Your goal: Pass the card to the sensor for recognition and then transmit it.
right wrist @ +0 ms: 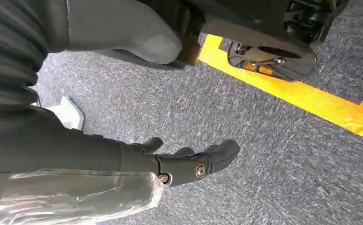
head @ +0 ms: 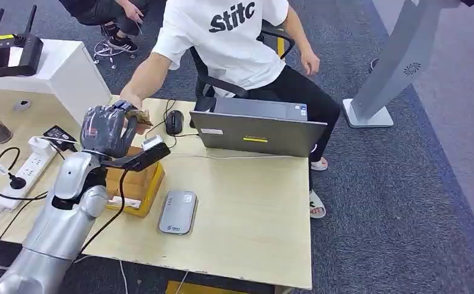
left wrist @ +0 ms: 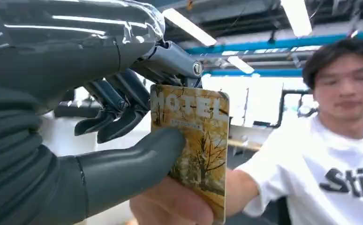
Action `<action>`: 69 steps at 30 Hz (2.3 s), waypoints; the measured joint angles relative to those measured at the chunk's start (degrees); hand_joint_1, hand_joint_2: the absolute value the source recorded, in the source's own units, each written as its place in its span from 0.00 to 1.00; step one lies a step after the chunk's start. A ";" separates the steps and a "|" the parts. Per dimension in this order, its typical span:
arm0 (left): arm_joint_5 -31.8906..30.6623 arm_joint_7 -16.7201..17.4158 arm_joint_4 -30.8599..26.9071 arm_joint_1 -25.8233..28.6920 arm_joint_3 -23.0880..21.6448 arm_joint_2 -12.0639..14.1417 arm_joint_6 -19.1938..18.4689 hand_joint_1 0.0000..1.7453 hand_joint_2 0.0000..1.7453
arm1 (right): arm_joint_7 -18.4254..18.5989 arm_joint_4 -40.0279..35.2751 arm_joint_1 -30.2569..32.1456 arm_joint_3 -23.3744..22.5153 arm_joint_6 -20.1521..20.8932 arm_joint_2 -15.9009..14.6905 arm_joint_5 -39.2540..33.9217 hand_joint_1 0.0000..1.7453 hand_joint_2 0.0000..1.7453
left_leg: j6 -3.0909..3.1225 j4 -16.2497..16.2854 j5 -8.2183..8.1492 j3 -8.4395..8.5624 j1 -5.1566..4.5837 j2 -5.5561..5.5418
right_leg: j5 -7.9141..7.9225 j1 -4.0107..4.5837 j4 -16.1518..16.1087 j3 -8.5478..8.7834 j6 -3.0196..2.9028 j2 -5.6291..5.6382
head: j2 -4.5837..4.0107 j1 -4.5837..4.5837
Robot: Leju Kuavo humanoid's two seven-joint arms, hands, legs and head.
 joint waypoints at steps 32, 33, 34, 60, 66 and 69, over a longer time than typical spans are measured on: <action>4.87 -0.30 -31.20 35.61 17.75 10.45 0.63 0.00 1.00 | -1.05 0.09 2.98 -6.16 -2.78 -0.68 -2.93 0.00 1.00 | -0.01 -0.05 -0.04 -0.28 0.02 0.18 | -0.03 0.02 0.00 -0.22 -0.01 0.15 | 0.00 0.02; 4.85 -0.37 -32.03 36.73 18.31 10.51 0.55 0.00 1.00 | -1.29 0.09 2.98 -6.23 -2.78 -0.68 -2.91 0.00 1.00 | -0.01 -0.05 -0.04 -0.29 0.02 0.16 | -0.03 0.01 0.00 -0.21 -0.02 0.14 | 0.00 -0.02; 4.66 -0.37 -32.65 37.68 18.64 10.65 0.48 0.00 1.00 | -1.35 0.09 2.96 -6.27 -2.75 -0.68 -2.88 0.00 1.00 | -0.01 -0.05 -0.04 -0.29 0.02 0.16 | -0.03 0.02 0.00 -0.21 -0.01 0.14 | 0.00 0.00; 1.27 -1.20 -25.93 33.52 14.16 10.64 -5.75 0.00 1.00 | -0.57 0.11 2.66 -6.49 -0.90 -0.59 0.57 0.00 1.00 | -0.02 -0.04 0.01 -0.28 0.02 0.08 | 0.03 0.02 0.00 -0.22 -0.05 0.10 | 0.00 0.00; 1.09 -0.85 -22.61 30.62 11.43 10.27 -6.71 0.00 1.00 | -0.57 0.11 2.55 -6.49 -0.74 -0.59 1.03 0.00 1.00 | -0.02 -0.03 0.00 -0.29 0.02 0.10 | 0.03 0.02 0.00 -0.24 -0.05 0.11 | 0.00 0.00; 1.29 -0.61 -21.40 29.77 10.27 10.32 -7.06 0.00 1.00 | -0.55 0.11 2.54 -6.49 -0.72 -0.57 1.22 0.00 1.00 | -0.02 -0.03 0.00 -0.29 0.02 0.10 | 0.03 0.02 0.00 -0.25 -0.05 0.11 | 0.00 -0.02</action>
